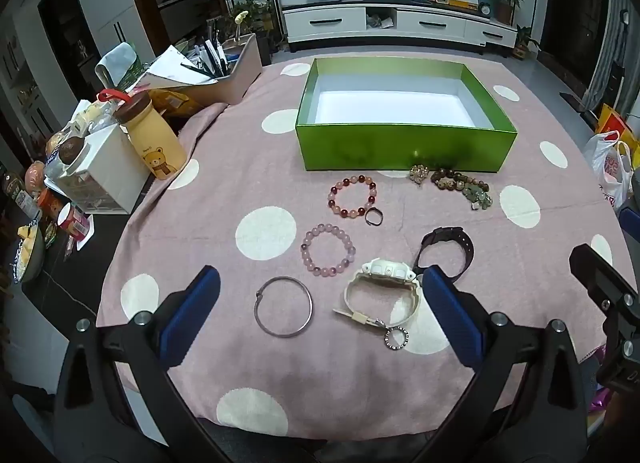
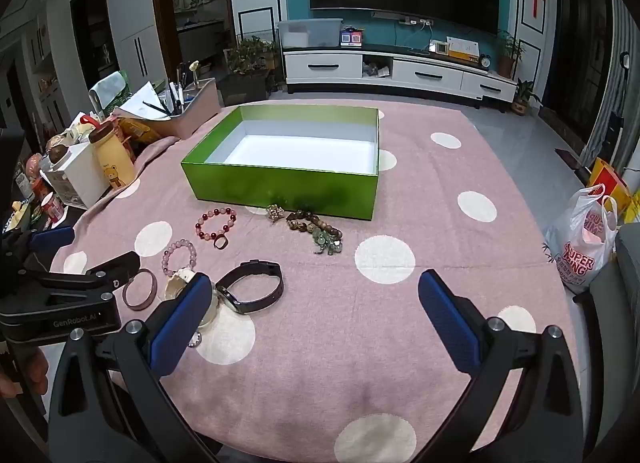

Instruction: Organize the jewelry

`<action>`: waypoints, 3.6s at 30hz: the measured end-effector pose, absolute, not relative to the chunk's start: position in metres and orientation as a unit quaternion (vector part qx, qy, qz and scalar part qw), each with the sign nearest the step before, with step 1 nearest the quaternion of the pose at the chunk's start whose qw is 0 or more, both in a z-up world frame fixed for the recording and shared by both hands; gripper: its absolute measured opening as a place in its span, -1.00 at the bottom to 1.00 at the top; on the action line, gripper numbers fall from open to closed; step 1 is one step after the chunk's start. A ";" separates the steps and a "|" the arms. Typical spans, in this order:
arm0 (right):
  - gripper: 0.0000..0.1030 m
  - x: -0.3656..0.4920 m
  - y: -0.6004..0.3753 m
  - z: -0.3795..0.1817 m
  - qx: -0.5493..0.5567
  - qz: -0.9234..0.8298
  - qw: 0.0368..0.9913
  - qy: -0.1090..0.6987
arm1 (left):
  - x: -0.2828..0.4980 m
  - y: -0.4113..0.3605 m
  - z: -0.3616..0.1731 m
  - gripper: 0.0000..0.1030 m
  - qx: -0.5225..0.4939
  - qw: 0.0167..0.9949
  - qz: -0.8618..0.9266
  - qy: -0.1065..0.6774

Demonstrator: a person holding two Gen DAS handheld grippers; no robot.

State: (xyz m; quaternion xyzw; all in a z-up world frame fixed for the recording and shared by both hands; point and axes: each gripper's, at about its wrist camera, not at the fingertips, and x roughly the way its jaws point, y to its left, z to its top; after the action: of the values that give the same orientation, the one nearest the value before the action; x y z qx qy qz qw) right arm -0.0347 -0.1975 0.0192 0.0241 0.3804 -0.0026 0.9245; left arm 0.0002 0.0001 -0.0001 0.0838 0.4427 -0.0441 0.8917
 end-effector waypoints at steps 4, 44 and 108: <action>0.97 -0.035 -0.198 0.019 0.025 -0.003 0.925 0.379 | 0.000 0.000 0.000 0.96 0.084 0.892 -0.044 0.442; 0.97 -0.029 -0.197 0.011 0.024 -0.003 0.922 0.386 | 0.001 -0.005 -0.005 0.96 0.090 0.891 -0.047 0.442; 0.97 -0.030 -0.198 0.000 0.023 -0.002 0.920 0.391 | -0.002 -0.008 -0.017 0.96 0.087 0.887 -0.057 0.450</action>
State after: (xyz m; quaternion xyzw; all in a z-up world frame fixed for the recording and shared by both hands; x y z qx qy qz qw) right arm -0.0303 -0.1980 -0.0003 0.0229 0.3905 -0.0020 0.9203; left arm -0.0022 -0.0077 -0.0169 0.0873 0.4503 -0.0569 0.8868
